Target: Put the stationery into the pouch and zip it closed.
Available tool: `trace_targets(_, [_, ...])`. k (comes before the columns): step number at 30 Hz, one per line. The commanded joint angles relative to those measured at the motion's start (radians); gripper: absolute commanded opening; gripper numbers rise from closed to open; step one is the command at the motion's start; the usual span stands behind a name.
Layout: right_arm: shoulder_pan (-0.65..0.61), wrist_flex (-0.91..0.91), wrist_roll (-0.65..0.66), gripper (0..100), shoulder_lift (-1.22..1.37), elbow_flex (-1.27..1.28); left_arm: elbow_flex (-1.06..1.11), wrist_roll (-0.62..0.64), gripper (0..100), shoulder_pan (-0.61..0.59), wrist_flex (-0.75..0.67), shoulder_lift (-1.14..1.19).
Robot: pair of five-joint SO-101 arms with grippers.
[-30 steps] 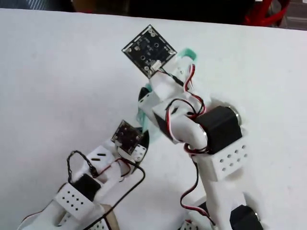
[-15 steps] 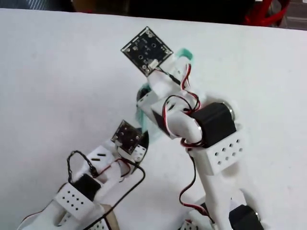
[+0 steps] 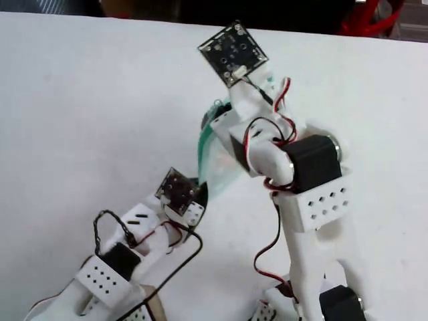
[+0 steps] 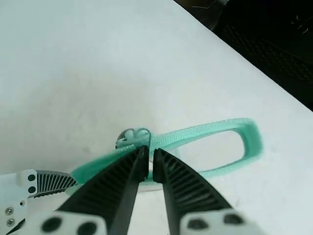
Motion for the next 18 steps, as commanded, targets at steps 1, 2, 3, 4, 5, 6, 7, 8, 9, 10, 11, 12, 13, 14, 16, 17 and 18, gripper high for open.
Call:
trace_targets(1, [0.010,-0.021,0.005,1.9,-0.004,0.031,-0.021,-0.005,15,0.004,-0.037,-0.008])
trace_targets(2, [0.010,-0.028,0.005,1.9,-0.004,0.046,-0.021,-0.005,19,0.001,-0.037,-0.008])
trace_targets(3, [0.010,-0.038,0.005,1.9,-0.008,0.063,-0.021,0.005,21,0.001,-0.032,-0.008])
trace_targets(4, [0.010,-0.047,0.005,1.9,-0.012,0.074,-0.021,0.026,22,0.001,-0.032,-0.008])
trace_targets(5, [0.010,-0.050,0.005,1.9,-0.013,0.077,-0.021,0.041,21,0.001,-0.035,-0.008])
trace_targets(6, [0.010,-0.047,0.005,1.9,-0.013,0.072,-0.021,0.051,21,0.001,-0.035,-0.008])
trace_targets(7, [0.010,-0.045,0.005,1.9,-0.013,0.066,-0.021,0.051,21,0.001,-0.037,-0.008])
trace_targets(8, [0.008,-0.045,0.005,1.9,-0.015,0.058,-0.021,0.051,21,0.001,-0.037,-0.008])
trace_targets(9, [0.007,-0.039,0.005,2.3,-0.019,0.048,-0.021,0.051,21,0.001,-0.037,-0.008])
trace_targets(10, [0.004,-0.031,0.003,2.4,-0.025,0.035,-0.021,0.051,21,0.001,-0.037,-0.008])
trace_targets(11, [0.002,-0.025,0.003,2.5,-0.035,0.029,-0.021,0.051,21,0.001,-0.037,-0.008])
trace_targets(12, [0.001,-0.018,0.003,2.5,-0.042,0.020,-0.021,0.051,21,0.004,-0.037,-0.008])
trace_targets(13, [0.001,-0.010,0.003,2.5,-0.051,0.014,-0.021,0.051,21,0.005,-0.037,-0.008])
trace_targets(14, [0.001,-0.004,0.003,2.6,-0.059,0.009,-0.021,0.051,21,0.007,-0.037,-0.008])
trace_targets(16, [0.001,0.012,0.003,4.1,-0.067,0.008,-0.021,0.054,21,0.007,-0.038,-0.008])
trace_targets(17, [0.001,0.018,0.003,6.3,-0.067,0.008,-0.021,0.055,21,0.008,-0.041,-0.008])
trace_targets(18, [0.001,0.024,0.003,9.2,-0.065,0.008,-0.021,0.054,21,0.008,-0.058,-0.008])
